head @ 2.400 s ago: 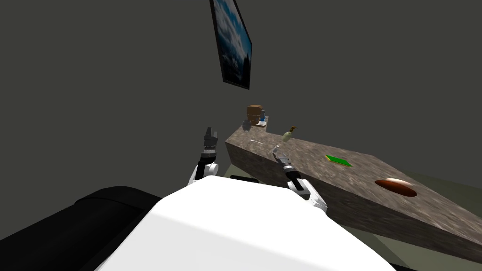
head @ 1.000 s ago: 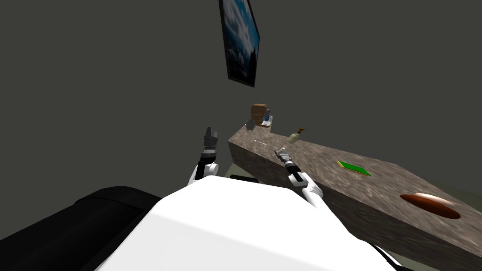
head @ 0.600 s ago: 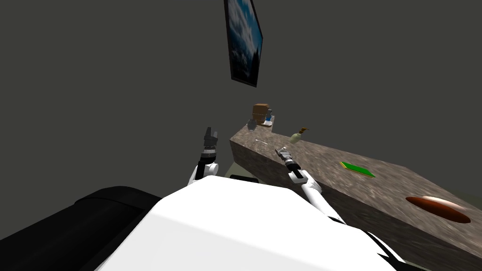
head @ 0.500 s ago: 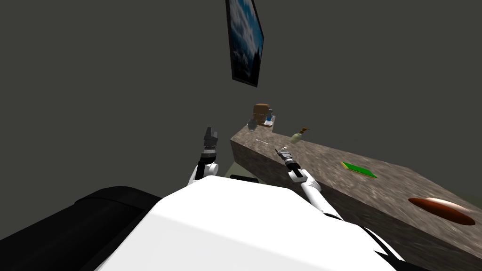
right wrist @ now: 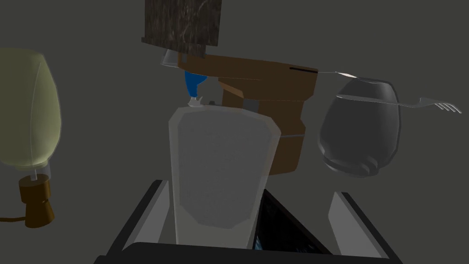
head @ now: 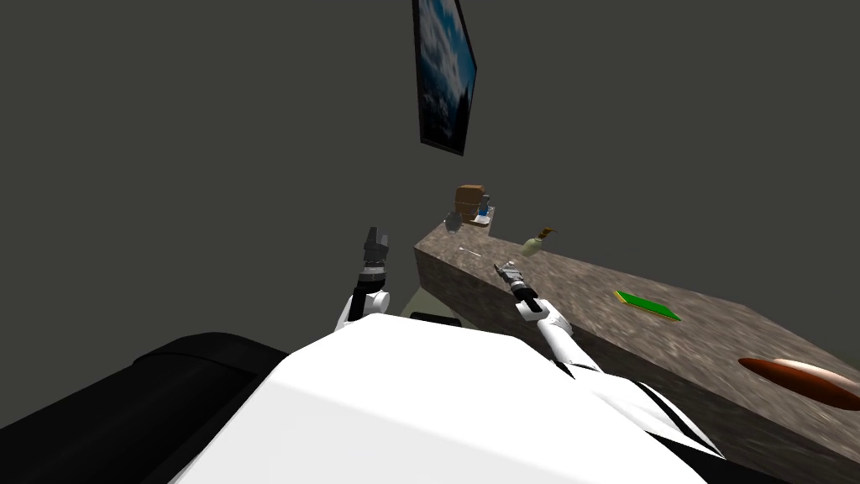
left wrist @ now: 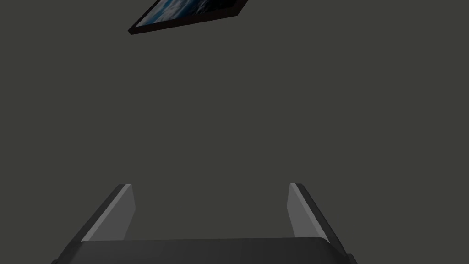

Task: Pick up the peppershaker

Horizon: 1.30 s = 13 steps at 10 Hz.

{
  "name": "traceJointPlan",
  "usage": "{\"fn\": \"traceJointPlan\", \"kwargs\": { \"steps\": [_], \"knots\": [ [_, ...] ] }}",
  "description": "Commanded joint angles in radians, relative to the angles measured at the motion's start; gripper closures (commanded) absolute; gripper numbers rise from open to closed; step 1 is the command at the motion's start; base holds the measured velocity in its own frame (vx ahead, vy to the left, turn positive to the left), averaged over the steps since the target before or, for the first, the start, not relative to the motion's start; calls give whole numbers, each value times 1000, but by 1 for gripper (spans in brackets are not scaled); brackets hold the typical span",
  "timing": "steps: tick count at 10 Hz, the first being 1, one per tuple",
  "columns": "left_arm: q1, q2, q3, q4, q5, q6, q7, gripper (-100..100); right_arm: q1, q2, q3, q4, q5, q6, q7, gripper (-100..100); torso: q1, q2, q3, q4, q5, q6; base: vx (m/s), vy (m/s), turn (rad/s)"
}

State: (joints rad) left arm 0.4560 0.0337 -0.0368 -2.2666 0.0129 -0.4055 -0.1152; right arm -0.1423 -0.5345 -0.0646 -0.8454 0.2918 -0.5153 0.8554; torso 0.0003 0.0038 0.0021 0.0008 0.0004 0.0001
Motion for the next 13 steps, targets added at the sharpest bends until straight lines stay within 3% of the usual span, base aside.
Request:
{"fn": "traceJointPlan", "kwargs": {
  "steps": [1, 2, 3, 6, 7, 8, 9, 11, 12, 13],
  "knots": [
    [0, 0, 0, 0, 0, 0, 0, 0, -28, -6, 3, 50, -19, -7, 16, -100, 0, 0, 0, 0, 0, 0, -64, 19, 79],
    [0, 0, 0, 0, 0, 0, 0, 0, -28, -6, 3, 63, -19, -7, 16, -100, 0, 0, 0, 0, 0, 1, -30, 3, -10],
    [0, 0, 0, 0, 0, 0, 0, 0, -78, -23, 10, 106, -60, -26, 43, -100, -1, -1, 0, 0, 0, 1, -57, 18, 114],
    [0, 0, 0, 0, 0, 0, 0, 0, -85, -23, 10, 151, -60, -26, 43, -100, -1, -1, 0, 0, 0, 1, -34, 6, 20],
    [0, 0, 0, 0, 0, 0, 0, 0, -137, -40, 17, 193, -101, -44, 70, -100, -2, -2, -1, -1, -1, 1, -55, 9, 125],
    [0, 0, 0, 0, 0, 0, 0, 0, -143, -40, 17, 239, -101, -44, 70, -100, -1, -1, -1, 0, 0, 0, -63, 11, 84],
    [0, 0, 0, 0, 0, 0, 0, 0, -198, -57, 23, 284, -141, -63, 98, -100, -1, 0, 0, 0, 0, 1, -89, 25, 133],
    [0, 0, 0, 0, 0, 0, 0, 0, -200, -57, 23, 327, -141, -63, 98, -100, 0, 2, 1, 0, 0, 1, -54, 18, 18],
    [0, 0, 0, 0, 0, 0, 0, 0, -199, -58, 24, 318, -140, -65, 96, -100, -1, 0, 0, 0, 0, 1, -8, 5, -7],
    [0, 0, 0, 0, 0, 0, 0, 0, -199, -58, 24, 321, -140, -65, 96, 100, -1, -2, -1, 0, 0, 1, 0, 0, 0]
  ]
}}
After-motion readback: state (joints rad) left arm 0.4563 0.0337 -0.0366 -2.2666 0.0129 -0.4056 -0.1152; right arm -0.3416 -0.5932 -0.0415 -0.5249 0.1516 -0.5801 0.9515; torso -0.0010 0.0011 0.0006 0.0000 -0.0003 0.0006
